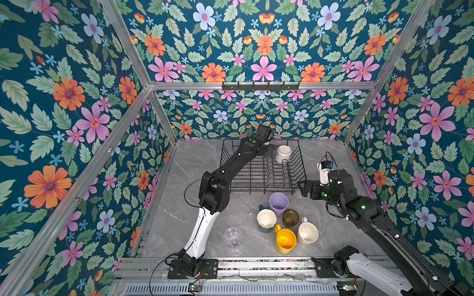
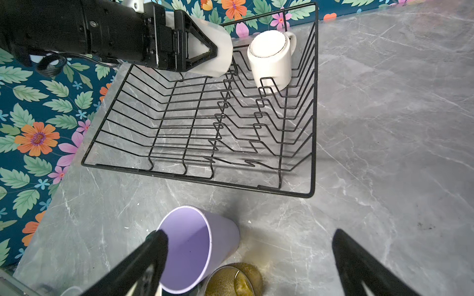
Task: Load cups into a dish rack
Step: Place the cup upside down at the dish rack.
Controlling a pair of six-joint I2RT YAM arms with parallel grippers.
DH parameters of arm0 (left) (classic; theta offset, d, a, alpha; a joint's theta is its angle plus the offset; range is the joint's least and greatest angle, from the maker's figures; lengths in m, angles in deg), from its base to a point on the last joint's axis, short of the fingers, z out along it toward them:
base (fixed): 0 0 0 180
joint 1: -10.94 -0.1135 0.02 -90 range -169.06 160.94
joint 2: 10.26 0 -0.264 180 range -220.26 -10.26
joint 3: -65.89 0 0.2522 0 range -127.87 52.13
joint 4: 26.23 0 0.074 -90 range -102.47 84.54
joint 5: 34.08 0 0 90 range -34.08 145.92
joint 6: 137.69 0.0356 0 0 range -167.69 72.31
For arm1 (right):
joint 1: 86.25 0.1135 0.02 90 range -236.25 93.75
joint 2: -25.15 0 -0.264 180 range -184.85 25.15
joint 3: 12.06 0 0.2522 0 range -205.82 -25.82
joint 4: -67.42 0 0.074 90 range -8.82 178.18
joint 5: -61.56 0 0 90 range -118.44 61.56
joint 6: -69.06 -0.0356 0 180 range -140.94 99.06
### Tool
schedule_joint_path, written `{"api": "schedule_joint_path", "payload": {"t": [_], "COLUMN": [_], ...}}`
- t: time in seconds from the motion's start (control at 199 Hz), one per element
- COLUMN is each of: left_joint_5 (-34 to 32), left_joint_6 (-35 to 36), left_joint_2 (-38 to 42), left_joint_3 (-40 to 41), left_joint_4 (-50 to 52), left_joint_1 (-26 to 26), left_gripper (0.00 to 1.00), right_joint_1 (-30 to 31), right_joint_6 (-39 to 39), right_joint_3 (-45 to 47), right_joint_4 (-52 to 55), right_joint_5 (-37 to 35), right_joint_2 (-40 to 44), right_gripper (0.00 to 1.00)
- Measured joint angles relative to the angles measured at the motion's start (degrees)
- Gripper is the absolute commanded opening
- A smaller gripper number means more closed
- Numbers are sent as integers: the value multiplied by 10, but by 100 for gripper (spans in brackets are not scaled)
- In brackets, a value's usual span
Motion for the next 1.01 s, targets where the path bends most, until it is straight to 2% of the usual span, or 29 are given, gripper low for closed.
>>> {"api": "schedule_joint_path", "payload": {"t": [0.69,1.007], "left_joint_5": [-1,-2], "left_joint_6": [0,0], "left_joint_2": [-61,-77], "left_joint_3": [-10,-18], "left_joint_4": [-7,-41], "left_joint_1": [1,3], "left_gripper": [0,0], "right_joint_1": [0,0], "right_joint_6": [-15,-17], "right_joint_3": [17,26], "right_joint_4": [3,3], "right_joint_5": [7,7], "right_joint_2": [11,14], "right_gripper": [99,99]}}
